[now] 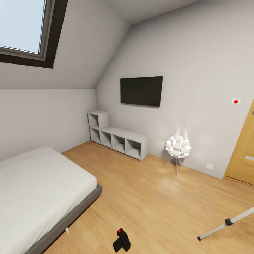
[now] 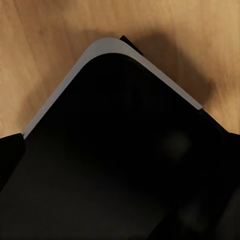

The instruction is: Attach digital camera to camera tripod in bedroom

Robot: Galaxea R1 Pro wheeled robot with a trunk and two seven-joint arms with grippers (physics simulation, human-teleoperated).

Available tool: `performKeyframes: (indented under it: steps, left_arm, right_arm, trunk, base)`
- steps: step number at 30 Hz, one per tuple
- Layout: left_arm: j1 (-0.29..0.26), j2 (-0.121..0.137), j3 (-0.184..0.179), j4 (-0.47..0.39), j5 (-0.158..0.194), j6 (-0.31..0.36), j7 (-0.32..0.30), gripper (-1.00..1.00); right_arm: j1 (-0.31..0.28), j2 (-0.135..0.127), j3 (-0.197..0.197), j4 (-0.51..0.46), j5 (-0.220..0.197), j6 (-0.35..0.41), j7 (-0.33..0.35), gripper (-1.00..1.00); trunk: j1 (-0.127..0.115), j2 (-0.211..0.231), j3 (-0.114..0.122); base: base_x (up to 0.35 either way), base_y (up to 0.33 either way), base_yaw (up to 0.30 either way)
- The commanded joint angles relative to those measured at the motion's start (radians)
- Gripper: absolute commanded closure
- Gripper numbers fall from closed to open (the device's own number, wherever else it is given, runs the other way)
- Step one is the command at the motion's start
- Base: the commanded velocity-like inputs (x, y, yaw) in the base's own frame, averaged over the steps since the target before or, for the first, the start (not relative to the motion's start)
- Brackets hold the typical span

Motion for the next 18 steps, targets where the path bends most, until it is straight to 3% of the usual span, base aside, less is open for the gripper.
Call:
performKeyframes:
  steps: [1, 18]
  left_arm:
    - [0.001, 0.000, 0.008, -0.002, -0.003, -0.001, 0.000, -1.00]
    - [0.001, 0.000, 0.008, -0.002, -0.003, -0.001, 0.000, -1.00]
  right_arm:
    - [-0.002, 0.000, 0.008, 0.003, 0.000, -0.006, 0.002, -1.00]
    - [-0.002, -0.001, 0.008, 0.003, 0.003, -0.005, 0.002, -1.00]
  trunk:
    - [0.000, -0.001, -0.001]
    - [0.000, -0.001, -0.001]
  base:
    - [0.000, 0.000, 0.010]
    - [0.000, 0.000, 0.001]
